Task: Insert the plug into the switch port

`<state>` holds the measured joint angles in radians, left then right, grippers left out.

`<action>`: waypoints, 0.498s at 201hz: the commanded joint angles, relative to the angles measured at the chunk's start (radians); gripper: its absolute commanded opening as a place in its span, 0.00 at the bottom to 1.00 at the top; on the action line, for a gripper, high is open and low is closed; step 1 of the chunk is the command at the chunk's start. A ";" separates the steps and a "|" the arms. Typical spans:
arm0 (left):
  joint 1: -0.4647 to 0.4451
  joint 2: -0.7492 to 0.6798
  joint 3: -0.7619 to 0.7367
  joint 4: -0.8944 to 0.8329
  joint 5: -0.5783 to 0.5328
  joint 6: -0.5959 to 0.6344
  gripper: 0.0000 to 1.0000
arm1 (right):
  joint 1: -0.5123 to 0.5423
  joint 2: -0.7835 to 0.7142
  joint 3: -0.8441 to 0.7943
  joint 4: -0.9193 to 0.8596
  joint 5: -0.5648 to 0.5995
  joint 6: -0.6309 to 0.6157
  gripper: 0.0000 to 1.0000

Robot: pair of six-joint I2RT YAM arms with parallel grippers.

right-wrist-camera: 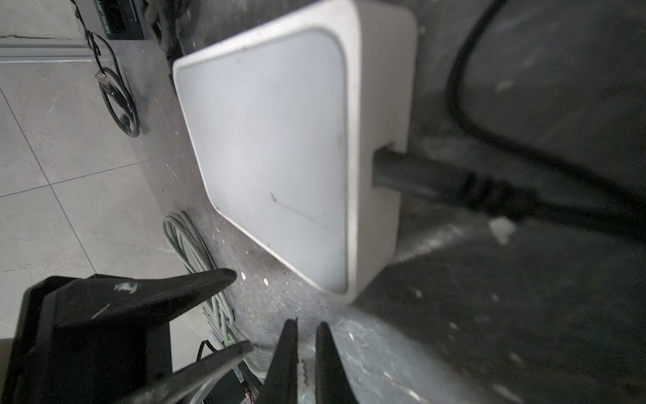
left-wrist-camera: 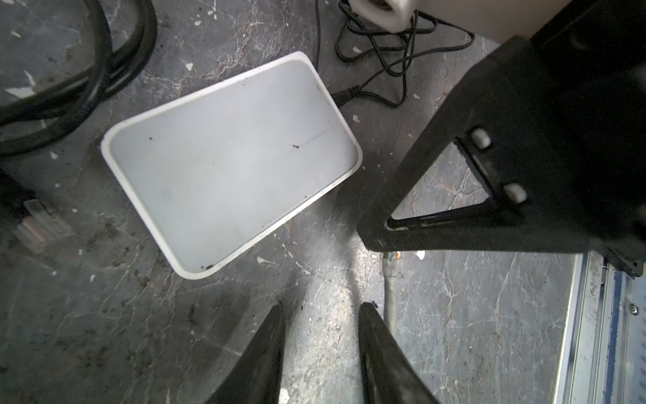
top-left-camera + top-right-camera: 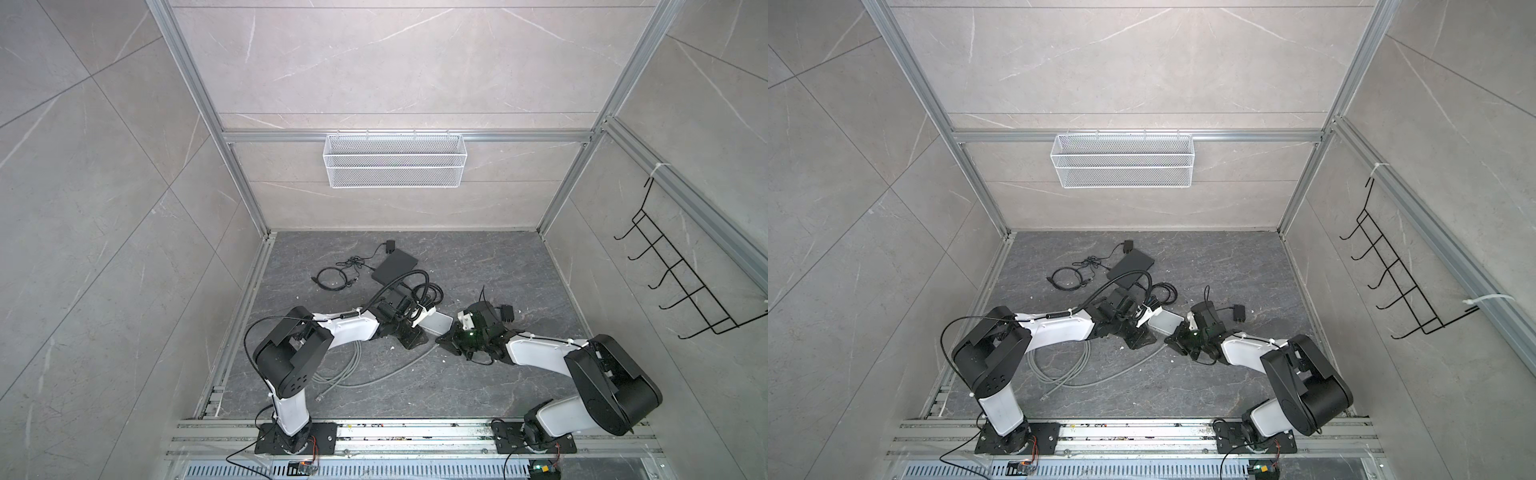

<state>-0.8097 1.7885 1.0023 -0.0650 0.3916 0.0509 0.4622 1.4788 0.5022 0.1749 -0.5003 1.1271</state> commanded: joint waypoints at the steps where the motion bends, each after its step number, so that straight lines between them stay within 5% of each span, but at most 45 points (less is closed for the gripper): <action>1: -0.033 -0.013 0.013 0.031 0.014 -0.023 0.39 | 0.007 0.003 0.009 -0.016 0.034 0.026 0.02; 100: -0.047 0.030 -0.044 0.063 0.032 -0.081 0.39 | 0.007 -0.017 0.000 -0.003 0.039 0.028 0.01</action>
<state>-0.8574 1.8061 0.9695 -0.0399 0.3950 -0.0002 0.4648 1.4788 0.5022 0.1761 -0.4820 1.1385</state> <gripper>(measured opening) 0.392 0.100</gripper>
